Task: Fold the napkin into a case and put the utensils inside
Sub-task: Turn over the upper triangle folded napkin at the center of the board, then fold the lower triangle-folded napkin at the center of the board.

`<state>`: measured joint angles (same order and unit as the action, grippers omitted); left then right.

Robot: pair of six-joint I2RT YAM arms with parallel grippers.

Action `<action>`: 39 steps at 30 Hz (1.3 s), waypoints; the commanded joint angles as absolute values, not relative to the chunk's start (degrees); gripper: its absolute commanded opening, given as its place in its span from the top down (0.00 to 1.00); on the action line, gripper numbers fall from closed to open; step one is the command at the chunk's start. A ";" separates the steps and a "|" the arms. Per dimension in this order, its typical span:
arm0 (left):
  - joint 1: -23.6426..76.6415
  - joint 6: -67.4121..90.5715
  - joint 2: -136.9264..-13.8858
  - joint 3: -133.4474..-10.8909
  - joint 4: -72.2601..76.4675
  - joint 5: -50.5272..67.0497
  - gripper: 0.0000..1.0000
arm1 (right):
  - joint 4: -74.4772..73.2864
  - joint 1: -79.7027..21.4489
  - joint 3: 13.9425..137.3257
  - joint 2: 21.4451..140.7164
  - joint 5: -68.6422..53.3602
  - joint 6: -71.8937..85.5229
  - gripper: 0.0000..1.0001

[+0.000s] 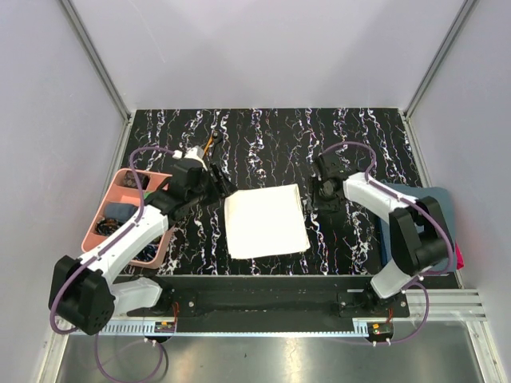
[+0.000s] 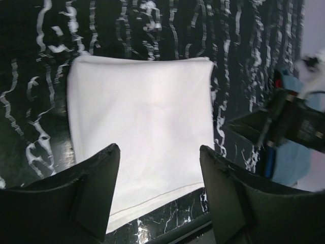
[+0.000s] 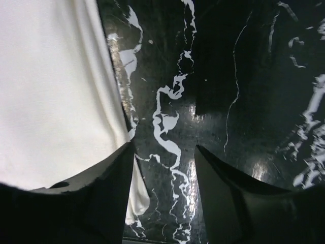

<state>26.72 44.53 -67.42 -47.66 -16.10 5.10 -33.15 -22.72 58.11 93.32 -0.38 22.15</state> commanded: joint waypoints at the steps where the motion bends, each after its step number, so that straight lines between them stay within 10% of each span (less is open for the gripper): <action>1: 25.93 48.59 -62.15 -49.65 -26.24 -11.31 0.30 | -43.05 -31.53 67.31 88.06 11.08 24.68 0.37; 17: 25.75 57.57 -51.69 -54.14 -49.22 -37.53 0.20 | -43.42 -61.51 94.73 113.37 9.14 44.46 0.39; 39: 25.75 57.04 -51.24 -53.17 -48.78 -33.05 0.13 | -46.23 -66.09 97.38 123.40 13.45 47.20 0.45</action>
